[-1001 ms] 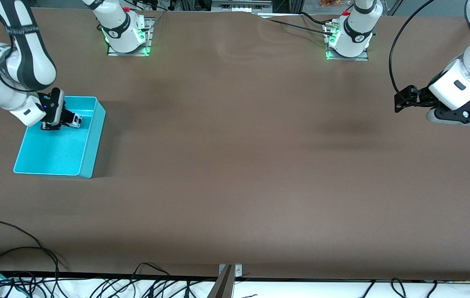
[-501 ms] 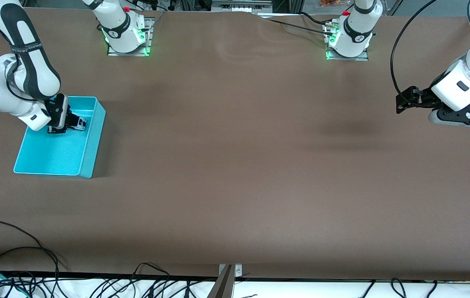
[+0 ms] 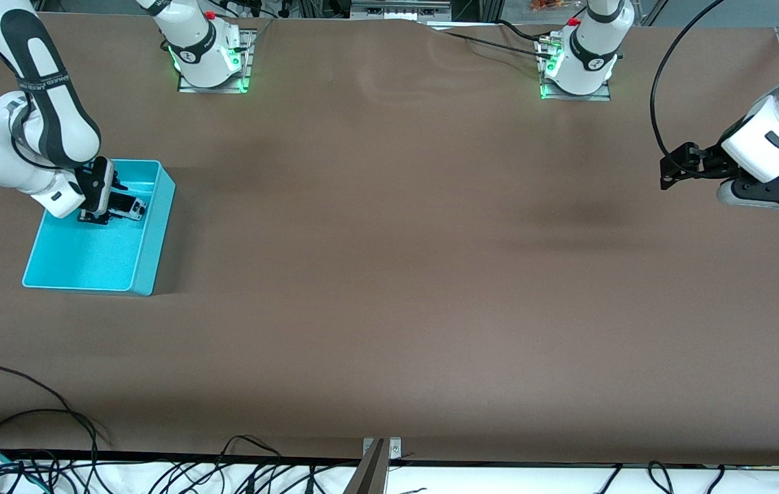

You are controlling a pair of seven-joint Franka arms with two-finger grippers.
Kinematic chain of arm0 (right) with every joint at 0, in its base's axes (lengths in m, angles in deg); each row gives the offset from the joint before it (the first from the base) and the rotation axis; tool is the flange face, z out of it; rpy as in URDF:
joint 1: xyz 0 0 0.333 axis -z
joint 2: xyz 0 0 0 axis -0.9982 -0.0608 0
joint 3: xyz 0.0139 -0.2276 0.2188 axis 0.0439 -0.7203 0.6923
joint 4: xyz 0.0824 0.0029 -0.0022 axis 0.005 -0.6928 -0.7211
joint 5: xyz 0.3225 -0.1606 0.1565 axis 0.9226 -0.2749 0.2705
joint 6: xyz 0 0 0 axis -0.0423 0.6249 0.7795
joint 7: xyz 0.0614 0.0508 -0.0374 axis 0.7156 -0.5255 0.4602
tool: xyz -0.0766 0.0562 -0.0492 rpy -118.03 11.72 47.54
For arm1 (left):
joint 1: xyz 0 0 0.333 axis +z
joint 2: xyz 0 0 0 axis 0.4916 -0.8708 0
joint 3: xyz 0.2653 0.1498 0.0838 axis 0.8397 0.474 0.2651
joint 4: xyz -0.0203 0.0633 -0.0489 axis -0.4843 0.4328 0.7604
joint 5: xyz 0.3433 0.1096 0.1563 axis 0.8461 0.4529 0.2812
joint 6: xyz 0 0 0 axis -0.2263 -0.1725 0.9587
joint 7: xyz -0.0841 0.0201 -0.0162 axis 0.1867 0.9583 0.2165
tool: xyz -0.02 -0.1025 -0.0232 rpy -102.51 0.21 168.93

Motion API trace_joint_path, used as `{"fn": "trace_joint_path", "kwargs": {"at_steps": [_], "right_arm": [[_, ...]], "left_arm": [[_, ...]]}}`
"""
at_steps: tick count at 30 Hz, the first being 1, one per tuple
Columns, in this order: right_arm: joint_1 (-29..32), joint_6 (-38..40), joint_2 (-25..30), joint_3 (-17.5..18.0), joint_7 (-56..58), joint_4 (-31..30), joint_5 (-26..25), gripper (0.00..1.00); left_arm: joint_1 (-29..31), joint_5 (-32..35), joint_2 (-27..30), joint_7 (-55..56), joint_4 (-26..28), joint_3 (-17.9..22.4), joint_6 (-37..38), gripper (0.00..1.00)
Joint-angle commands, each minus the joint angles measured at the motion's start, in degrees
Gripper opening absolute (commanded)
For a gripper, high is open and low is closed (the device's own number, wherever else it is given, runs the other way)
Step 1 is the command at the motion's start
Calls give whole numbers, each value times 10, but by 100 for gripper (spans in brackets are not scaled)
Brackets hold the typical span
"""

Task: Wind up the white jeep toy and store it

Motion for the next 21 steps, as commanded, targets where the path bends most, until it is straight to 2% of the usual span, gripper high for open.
{"fn": "trace_joint_path", "kwargs": {"at_steps": [1, 9, 21], "right_arm": [[4, 49, 8, 5, 15, 32, 15, 100], [-8, 206, 11, 15, -24, 153, 15, 100], [-17, 366, 42, 69, -292, 276, -5, 100]], "left_arm": [[0, -4, -9, -3, -20, 2, 12, 100], [-1, -5, -9, -2, -20, 2, 12, 100], [-1, -10, -9, -2, -21, 2, 12, 100]]}}
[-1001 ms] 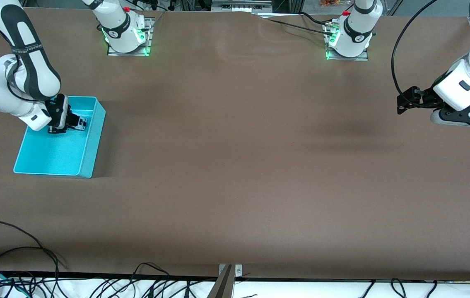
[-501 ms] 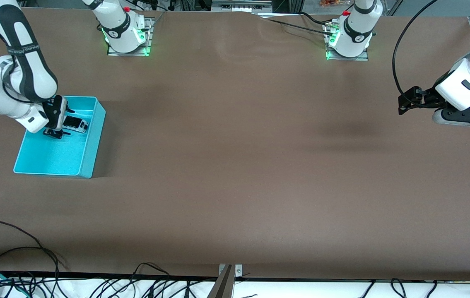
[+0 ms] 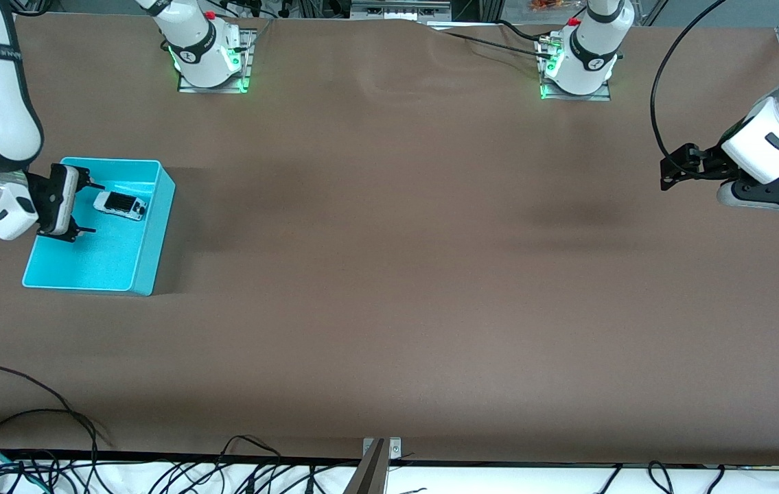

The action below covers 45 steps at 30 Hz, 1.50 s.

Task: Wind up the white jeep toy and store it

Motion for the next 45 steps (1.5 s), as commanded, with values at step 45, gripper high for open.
{"fn": "trace_joint_path", "kwargs": {"at_steps": [45], "right_arm": [[-37, 236, 104, 108, -926, 208, -131, 100]], "left_arm": [[-1, -11, -8, -1, -20, 0, 13, 100]]}}
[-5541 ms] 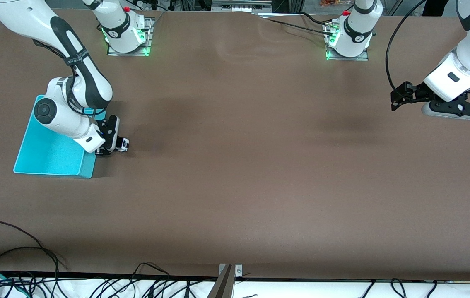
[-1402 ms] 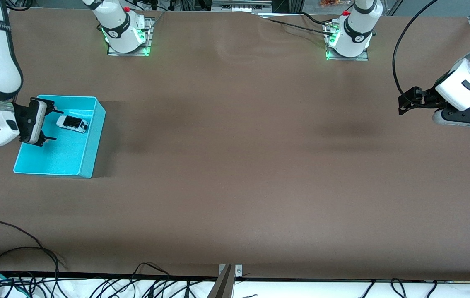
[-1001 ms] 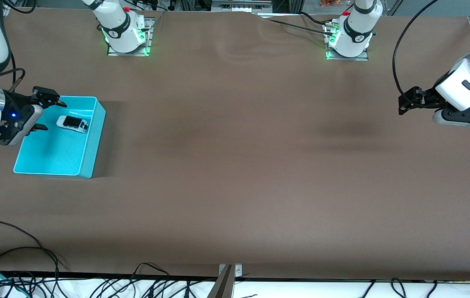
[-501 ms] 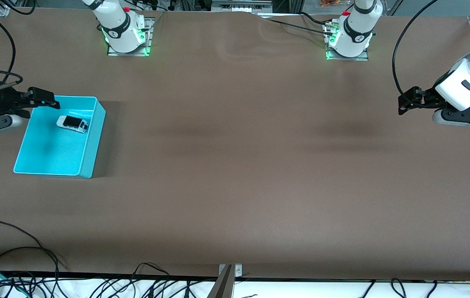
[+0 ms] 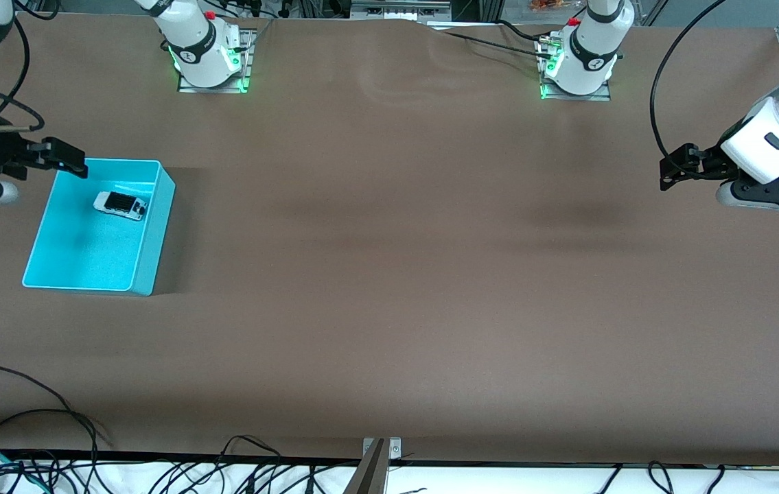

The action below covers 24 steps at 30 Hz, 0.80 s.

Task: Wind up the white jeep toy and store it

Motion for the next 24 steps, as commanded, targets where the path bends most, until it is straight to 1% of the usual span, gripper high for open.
{"fn": "trace_joint_path", "kwargs": {"at_steps": [1, 3, 7, 10, 19, 24], "right_arm": [[-6, -3, 48, -8, -10, -47, -9, 100], [-13, -15, 63, -17, -10, -65, -8, 100], [-36, -51, 91, -56, -11, -111, -4, 100], [-48, -56, 91, -83, -6, -115, 3, 100], [-51, -54, 84, -82, -9, -106, 4, 100], [-51, -53, 69, -82, -2, -87, 5, 100]], "left_arm": [[-1, -11, -8, -1, -19, 1, 13, 100], [-1, -11, -8, -1, -19, 1, 13, 100], [-2, -9, -8, -1, -19, 0, 13, 100], [-1, -9, -8, -1, -19, 0, 13, 100], [-1, -8, -8, -2, -20, 1, 12, 100], [-5, -6, -8, -1, -19, 0, 12, 100]]}}
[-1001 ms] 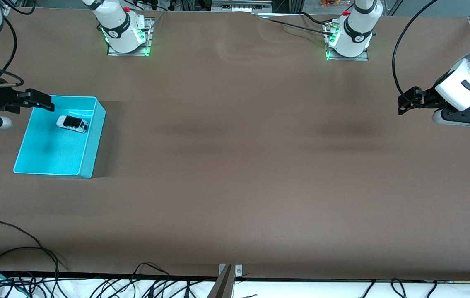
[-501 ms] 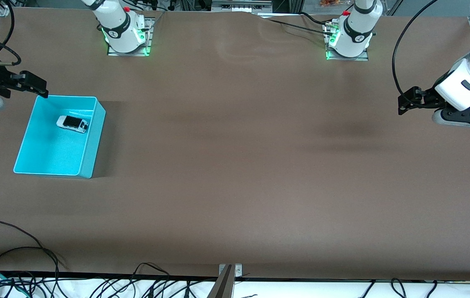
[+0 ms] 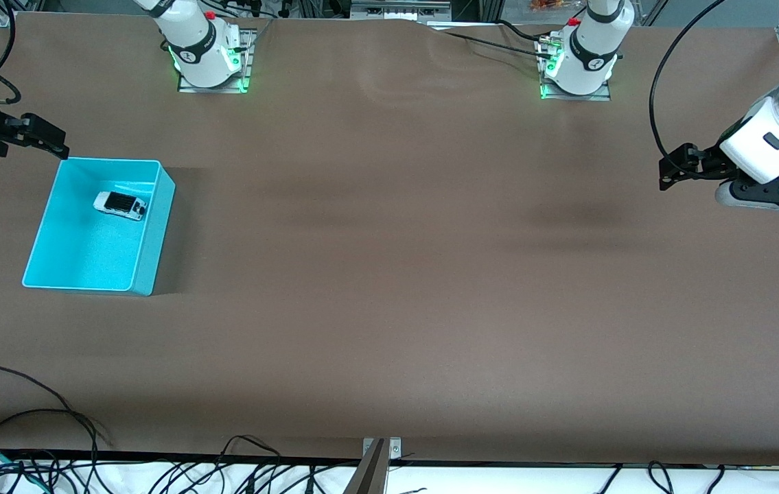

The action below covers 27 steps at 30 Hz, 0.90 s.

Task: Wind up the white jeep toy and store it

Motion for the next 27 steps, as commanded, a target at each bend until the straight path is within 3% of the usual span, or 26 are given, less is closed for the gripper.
{"fn": "trace_joint_path", "kwargs": {"at_steps": [1, 27], "right_arm": [[-8, -5, -6, -8, 3, 7, 5, 100], [-9, 16, -11, -7, 6, 6, 6, 100]], "left_arm": [[-3, -6, -8, -2, -19, 1, 12, 100], [-6, -5, -9, -1, -19, 1, 12, 100]]}}
